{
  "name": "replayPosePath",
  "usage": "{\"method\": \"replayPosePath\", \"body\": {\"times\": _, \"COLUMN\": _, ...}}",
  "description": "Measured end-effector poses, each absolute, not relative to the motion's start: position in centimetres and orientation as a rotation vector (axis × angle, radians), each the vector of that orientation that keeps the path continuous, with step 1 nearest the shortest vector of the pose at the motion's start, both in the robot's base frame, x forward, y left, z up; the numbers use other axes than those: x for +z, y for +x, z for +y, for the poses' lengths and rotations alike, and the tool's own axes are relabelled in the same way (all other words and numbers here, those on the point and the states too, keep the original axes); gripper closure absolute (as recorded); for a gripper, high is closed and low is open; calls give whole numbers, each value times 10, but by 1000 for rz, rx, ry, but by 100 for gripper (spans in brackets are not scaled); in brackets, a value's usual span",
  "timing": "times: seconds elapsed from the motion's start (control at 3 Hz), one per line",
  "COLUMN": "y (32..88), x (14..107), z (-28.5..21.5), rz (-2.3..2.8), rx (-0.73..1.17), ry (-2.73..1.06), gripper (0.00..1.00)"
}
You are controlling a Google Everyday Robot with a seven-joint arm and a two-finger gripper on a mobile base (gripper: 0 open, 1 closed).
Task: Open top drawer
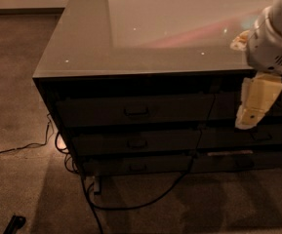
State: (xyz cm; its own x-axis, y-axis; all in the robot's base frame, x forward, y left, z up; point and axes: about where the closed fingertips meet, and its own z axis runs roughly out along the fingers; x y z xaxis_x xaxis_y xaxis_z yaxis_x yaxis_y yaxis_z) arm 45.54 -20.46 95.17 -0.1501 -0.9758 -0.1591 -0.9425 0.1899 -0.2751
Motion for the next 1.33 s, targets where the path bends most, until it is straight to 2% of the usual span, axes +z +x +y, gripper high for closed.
{"method": "replayPosePath", "body": {"times": 1.0, "y": 510, "x": 817, "z": -174, "rz": 2198, "rx": -509, "ry": -2137, "gripper": 0}}
{"method": "replayPosePath", "body": {"times": 1.33, "y": 512, "x": 818, "z": -178, "rz": 2200, "rx": -529, "ry": -2130, "gripper": 0}}
